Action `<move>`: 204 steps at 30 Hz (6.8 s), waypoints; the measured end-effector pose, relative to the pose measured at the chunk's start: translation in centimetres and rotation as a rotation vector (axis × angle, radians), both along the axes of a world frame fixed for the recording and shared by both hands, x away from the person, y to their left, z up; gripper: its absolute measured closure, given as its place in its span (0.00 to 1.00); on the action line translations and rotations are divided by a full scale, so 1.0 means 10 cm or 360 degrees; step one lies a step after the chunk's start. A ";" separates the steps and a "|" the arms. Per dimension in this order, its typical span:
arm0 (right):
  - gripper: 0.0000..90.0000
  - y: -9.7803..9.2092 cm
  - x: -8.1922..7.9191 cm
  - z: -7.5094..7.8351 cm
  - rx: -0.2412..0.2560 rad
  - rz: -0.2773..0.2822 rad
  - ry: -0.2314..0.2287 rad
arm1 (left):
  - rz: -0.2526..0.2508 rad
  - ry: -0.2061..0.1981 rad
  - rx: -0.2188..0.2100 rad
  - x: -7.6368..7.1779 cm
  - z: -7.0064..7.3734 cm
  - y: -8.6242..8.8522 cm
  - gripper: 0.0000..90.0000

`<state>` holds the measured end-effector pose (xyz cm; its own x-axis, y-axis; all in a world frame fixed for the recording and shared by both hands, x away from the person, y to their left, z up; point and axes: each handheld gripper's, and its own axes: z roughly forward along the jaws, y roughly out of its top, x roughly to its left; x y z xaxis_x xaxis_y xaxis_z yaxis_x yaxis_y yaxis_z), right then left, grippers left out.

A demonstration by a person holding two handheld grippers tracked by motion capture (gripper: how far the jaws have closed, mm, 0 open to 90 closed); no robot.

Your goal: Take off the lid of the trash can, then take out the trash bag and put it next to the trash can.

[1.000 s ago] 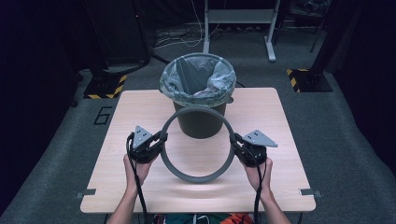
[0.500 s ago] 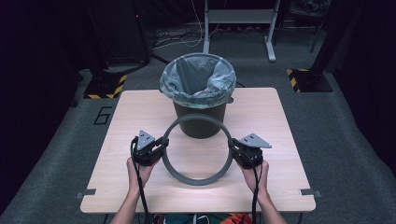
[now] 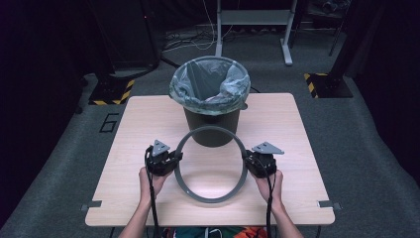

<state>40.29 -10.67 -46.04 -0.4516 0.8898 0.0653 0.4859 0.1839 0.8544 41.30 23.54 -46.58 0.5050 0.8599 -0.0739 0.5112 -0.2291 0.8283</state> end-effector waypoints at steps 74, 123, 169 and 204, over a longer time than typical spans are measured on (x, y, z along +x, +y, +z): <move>0.06 -0.49 0.19 -0.30 -0.0092 0.0156 0.0303 | 0.0008 0.0357 -0.0144 0.11 -0.35 0.51 0.00; 0.10 -0.57 1.17 0.82 -0.0056 0.0303 0.0315 | -0.0095 0.0338 -0.0154 1.06 0.66 0.58 0.00; 0.34 -0.36 1.78 1.97 -0.0008 0.0177 0.0154 | 0.0045 0.0235 -0.0131 1.75 1.95 0.46 0.08; 1.00 0.06 1.91 2.06 -0.0220 0.0041 0.0120 | 0.0083 0.0008 0.0285 1.82 2.11 -0.16 0.98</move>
<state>59.38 -10.08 -25.44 -0.4728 0.8809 -0.0225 0.5415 0.3106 0.7812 59.49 21.97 -25.46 0.4596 0.8845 0.0806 0.5302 -0.3461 0.7741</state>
